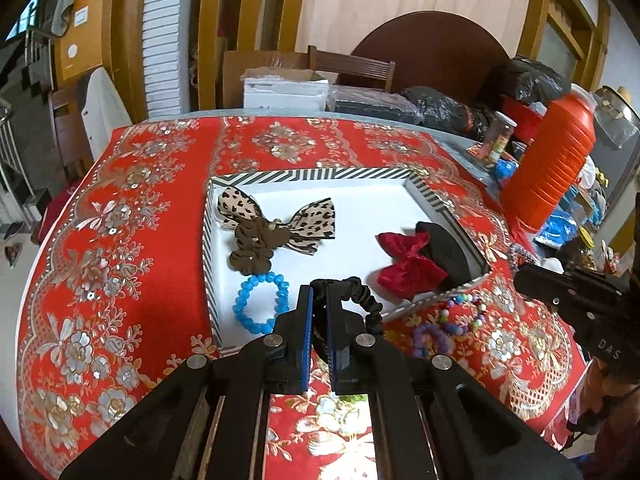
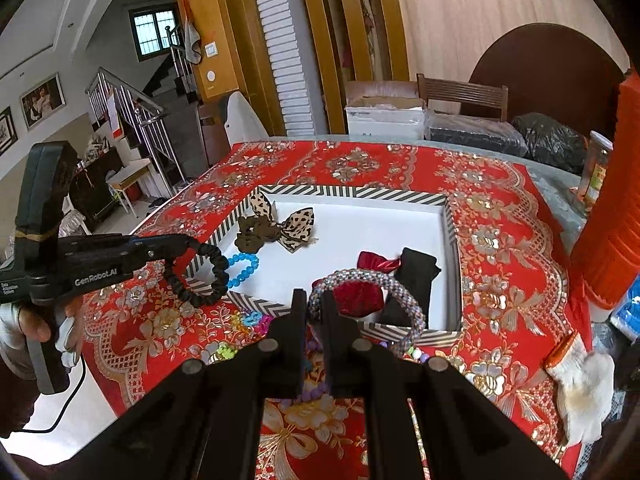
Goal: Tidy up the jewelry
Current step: 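Lift the black bracelet with the left tool while the right tool lifts the grey bracelet toward the tray, then open the left tool releasing the black bracelet into the tray while the right tool releases the grey bracelet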
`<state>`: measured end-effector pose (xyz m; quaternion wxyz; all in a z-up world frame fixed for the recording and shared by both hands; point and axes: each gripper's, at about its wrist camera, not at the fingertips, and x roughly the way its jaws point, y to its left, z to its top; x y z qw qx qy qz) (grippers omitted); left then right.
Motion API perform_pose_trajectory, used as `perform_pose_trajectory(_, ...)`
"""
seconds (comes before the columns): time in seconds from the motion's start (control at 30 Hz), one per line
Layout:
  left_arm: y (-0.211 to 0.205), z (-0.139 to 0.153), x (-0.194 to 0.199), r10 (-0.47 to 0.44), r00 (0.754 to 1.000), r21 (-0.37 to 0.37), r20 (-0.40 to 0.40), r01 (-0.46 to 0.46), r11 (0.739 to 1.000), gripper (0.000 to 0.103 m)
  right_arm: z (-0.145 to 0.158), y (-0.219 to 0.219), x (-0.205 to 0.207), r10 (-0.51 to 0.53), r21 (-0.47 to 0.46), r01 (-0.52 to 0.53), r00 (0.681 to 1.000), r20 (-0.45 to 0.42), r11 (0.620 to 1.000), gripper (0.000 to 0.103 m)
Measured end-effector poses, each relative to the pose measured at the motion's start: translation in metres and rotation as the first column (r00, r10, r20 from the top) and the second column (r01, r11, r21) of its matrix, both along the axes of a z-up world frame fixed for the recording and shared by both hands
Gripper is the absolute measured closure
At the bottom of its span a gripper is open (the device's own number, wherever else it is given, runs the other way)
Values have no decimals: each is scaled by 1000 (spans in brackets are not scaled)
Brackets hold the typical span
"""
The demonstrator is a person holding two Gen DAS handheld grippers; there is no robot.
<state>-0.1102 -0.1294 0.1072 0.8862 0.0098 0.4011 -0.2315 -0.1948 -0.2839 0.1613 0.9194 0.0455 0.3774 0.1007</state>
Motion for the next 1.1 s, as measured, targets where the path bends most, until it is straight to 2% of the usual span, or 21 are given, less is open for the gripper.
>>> perform_pose_trajectory(0.37,-1,-12,30,27,999,-29,-30,-27,999,99,-7,4,32,22,-40,-23,999,-30,999,96)
perform_pose_trajectory(0.73,-9,-37,62,59,995,-37,-84,-62,997,99,-19,6,96,63,-92,-70,995,-84,993,96)
perform_pose_trajectory(0.97,-9,-55,81,86,989,-31,-120,-90,995,99,-40,7,145,97,-167,-120,985,-141,979,96)
perform_pose_trajectory(1.1,-12,-62,85,91,988,-11,-123,-93,996,99,-59,-3,171,83,-191,-118,980,-182,975,96)
